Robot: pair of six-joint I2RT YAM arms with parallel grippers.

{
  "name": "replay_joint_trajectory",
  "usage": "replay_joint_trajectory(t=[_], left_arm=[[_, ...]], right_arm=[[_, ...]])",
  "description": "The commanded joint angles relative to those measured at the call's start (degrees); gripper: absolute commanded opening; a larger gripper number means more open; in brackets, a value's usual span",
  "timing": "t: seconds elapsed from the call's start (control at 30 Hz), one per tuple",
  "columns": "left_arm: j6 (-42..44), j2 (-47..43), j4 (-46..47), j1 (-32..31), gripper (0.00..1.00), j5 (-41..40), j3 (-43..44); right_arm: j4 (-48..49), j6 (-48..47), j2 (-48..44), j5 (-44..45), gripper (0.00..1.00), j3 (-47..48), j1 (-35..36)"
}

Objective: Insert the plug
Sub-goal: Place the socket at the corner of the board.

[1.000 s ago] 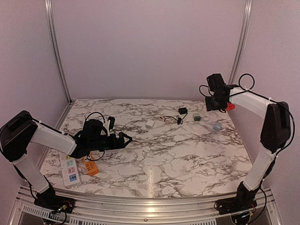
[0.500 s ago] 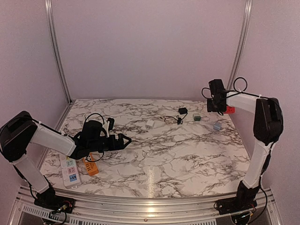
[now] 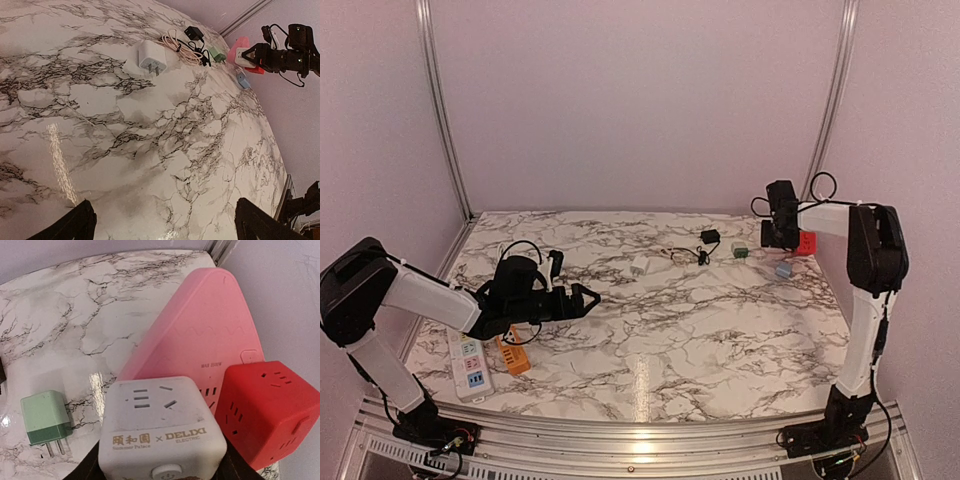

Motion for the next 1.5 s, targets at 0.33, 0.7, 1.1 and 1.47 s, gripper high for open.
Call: replay_joint_trajectory(t=[0.33, 0.7, 1.1, 1.47], left_arm=[[-0.6, -0.5, 1.0, -0.1, 0.99, 1.1, 1.1], [-0.6, -0.5, 1.0, -0.2, 0.99, 0.7, 0.2], [-0.6, 0.3, 1.0, -0.5, 0.99, 0.6, 0.6], [0.0, -0.6, 1.0, -0.6, 0.99, -0.1, 0.4]], right_arm=[[4.2, 0.1, 3.2, 0.5, 0.55, 6.8, -0.5], [3.7, 0.7, 4.2, -1.3, 0.62, 8.5, -1.3], [3.7, 0.3, 4.4, -2.0, 0.67, 8.8, -1.3], [2.4, -2.4, -1.9, -3.6, 0.87, 8.1, -0.2]])
